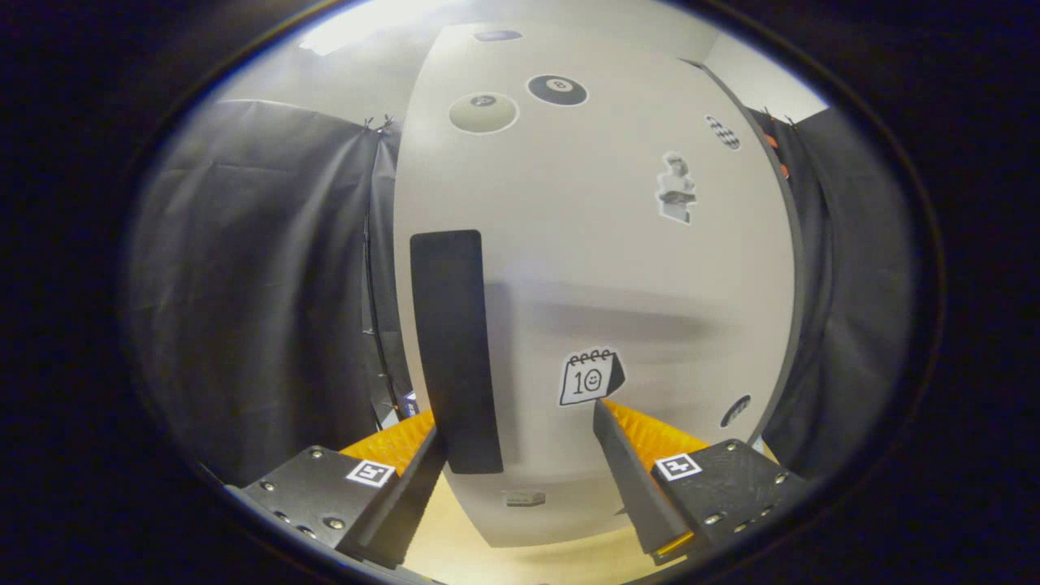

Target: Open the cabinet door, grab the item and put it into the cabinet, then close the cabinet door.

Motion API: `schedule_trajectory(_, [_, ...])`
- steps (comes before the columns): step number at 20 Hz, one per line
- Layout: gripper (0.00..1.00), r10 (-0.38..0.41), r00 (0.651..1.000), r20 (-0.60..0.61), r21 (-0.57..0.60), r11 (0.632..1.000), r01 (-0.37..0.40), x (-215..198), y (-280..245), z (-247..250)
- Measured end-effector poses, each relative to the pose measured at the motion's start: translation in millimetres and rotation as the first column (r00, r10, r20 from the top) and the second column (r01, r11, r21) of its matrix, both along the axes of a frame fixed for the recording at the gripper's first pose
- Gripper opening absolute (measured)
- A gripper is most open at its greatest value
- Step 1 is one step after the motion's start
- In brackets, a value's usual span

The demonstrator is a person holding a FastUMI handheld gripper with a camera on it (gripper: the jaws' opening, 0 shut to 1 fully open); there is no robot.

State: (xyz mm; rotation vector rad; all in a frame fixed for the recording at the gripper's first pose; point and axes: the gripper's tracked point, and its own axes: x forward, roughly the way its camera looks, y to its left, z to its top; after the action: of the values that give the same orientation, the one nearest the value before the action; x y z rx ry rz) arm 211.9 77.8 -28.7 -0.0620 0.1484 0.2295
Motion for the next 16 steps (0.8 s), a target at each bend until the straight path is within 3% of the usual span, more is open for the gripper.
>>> schedule_trajectory(9, [1.0, -0.162, 0.985, 0.067, -0.001, 0.987, 0.162, 74.5, 9.0, -8.6])
schedule_trajectory(16, [1.0, -0.227, 0.971, 0.079, 0.003, 0.974, 0.228, 79.5, 9.8, -7.5])
